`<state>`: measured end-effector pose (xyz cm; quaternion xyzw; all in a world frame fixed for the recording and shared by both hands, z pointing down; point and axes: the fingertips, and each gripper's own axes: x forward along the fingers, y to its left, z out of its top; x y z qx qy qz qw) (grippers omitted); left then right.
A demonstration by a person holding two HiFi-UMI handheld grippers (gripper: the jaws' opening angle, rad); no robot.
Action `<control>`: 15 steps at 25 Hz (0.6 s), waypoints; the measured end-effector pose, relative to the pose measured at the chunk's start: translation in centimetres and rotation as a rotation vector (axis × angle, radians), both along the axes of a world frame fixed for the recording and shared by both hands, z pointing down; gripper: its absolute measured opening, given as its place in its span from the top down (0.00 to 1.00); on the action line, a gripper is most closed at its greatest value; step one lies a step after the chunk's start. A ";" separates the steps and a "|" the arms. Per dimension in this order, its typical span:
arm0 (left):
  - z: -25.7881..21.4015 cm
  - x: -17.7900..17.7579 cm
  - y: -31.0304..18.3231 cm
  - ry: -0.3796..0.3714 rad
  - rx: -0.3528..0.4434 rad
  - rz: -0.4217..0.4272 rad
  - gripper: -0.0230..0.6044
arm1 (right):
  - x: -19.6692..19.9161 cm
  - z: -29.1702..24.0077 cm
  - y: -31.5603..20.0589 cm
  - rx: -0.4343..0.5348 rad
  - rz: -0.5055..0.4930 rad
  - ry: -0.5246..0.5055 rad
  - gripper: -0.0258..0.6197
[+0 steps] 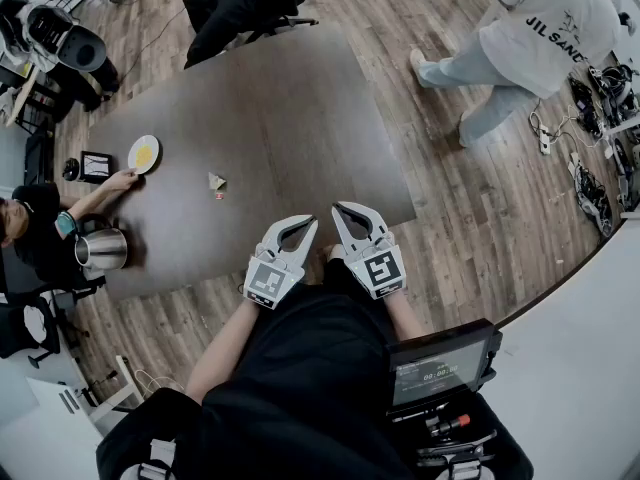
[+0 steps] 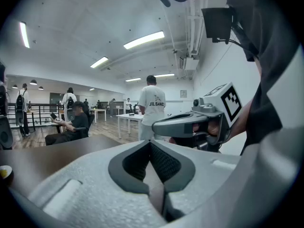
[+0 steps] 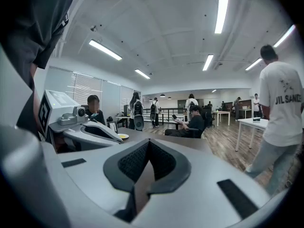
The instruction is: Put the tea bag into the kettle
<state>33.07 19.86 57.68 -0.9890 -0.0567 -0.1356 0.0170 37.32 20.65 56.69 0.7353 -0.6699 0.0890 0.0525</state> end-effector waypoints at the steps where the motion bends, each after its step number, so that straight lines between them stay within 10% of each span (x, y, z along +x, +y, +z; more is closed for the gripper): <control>1: -0.1 -0.2 -0.2 0.000 -0.002 -0.004 0.96 | -0.3 0.0 -0.2 -0.001 -0.010 -0.008 0.95; 15: -0.8 -5.1 -5.7 -0.010 -0.010 -0.146 0.96 | -4.7 0.9 -6.3 -0.038 -0.135 -0.051 0.95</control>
